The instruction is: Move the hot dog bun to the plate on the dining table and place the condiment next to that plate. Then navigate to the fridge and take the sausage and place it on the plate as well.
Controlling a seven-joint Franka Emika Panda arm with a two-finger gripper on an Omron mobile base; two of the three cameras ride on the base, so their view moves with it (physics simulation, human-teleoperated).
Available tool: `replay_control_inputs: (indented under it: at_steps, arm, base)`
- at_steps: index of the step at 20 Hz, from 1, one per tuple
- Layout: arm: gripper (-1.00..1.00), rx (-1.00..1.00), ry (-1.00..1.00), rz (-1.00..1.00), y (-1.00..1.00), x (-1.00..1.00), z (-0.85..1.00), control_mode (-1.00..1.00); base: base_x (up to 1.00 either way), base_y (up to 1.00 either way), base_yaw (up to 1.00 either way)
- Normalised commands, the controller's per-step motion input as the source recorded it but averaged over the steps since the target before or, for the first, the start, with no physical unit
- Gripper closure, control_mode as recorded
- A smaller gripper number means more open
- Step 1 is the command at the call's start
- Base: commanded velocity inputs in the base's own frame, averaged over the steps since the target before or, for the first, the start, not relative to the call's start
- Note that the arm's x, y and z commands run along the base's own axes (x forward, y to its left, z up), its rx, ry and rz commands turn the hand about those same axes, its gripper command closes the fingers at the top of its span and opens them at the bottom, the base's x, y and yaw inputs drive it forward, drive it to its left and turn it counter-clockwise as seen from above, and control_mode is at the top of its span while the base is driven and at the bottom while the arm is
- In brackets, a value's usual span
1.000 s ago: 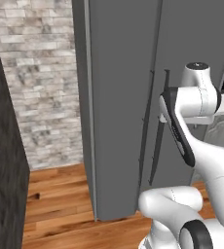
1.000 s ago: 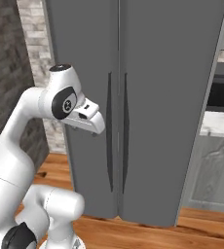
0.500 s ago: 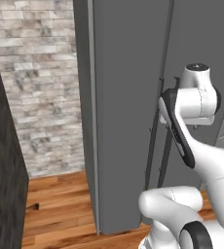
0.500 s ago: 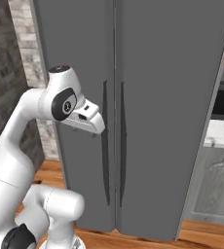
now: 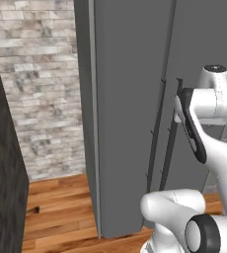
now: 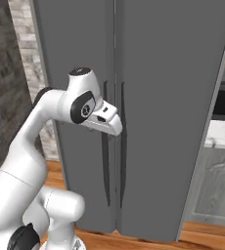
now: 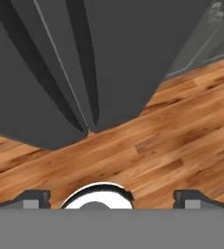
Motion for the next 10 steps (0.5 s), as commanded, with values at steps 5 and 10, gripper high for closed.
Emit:
replay_control_inputs:
  at_steps: [5,10]
  arm:
    - [-1.00,0.10,-0.12,0.11,-0.37,0.80,-0.25,-1.00]
    - [-1.00,0.06,-0.15,0.12,0.00,0.75,-0.29,-1.00]
  base:
    - [0.00,0.00,0.00]
    - [0.00,0.00,0.00]
